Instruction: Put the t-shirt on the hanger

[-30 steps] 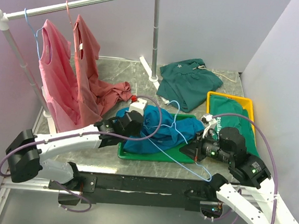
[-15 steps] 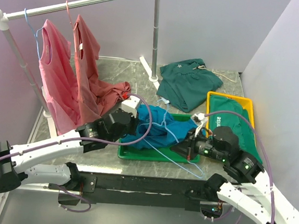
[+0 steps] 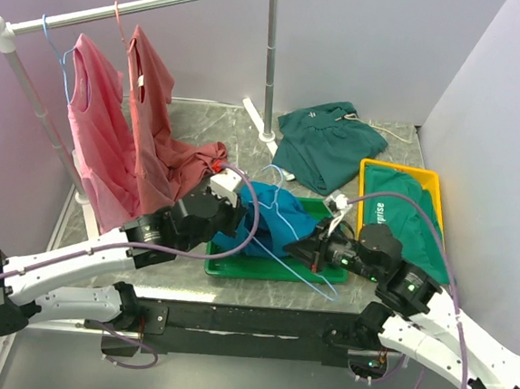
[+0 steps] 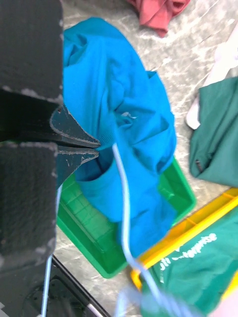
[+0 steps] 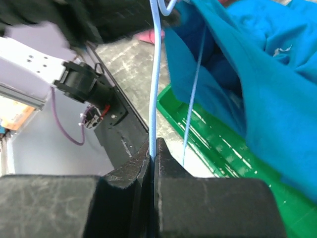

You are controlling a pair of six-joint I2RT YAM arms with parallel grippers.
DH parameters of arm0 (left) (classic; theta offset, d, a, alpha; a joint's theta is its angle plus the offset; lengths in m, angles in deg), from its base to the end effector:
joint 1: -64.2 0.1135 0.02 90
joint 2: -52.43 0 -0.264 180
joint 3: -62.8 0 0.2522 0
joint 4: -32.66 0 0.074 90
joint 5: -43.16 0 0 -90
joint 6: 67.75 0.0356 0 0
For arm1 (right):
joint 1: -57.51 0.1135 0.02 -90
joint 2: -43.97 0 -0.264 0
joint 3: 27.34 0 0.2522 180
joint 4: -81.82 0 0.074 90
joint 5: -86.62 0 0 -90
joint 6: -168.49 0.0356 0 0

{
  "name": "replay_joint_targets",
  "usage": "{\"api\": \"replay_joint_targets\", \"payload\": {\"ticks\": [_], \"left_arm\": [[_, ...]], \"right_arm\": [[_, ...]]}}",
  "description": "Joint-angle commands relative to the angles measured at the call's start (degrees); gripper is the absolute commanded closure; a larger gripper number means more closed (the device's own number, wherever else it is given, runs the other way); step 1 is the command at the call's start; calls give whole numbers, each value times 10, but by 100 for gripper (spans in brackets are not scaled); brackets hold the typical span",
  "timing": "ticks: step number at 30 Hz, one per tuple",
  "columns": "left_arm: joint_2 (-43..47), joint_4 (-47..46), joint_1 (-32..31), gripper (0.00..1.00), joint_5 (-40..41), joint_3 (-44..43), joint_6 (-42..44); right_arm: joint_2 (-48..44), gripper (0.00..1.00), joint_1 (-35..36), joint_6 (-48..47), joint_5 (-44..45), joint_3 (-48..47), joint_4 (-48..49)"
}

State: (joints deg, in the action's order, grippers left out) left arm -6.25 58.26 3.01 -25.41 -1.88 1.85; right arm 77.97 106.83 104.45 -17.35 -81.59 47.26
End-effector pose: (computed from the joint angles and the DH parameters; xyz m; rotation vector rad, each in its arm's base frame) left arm 0.1244 -0.1992 0.3295 0.4285 1.8873 -0.6093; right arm 0.0866 0.1140 0.3216 -0.5799 1.8830 1.1209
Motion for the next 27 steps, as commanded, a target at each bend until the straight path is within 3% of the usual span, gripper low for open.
{"api": "replay_joint_targets", "payload": {"ticks": [1,7,12,16,27], "left_arm": [[33,-15,-3,99,20,-25,-2],[50,-29,-3,99,19,-17,3],[33,-37,-3,99,24,-35,11],[15,-42,-3,98,105,-73,5],[-13,-108,1,85,196,-89,44]], "right_arm": [[18,100,7,-4,5,37,131],[-5,100,10,-11,31,63,171],[-9,100,12,-2,18,97,258],[-3,100,29,1,33,122,318],[3,100,41,-17,35,180,439]]}}
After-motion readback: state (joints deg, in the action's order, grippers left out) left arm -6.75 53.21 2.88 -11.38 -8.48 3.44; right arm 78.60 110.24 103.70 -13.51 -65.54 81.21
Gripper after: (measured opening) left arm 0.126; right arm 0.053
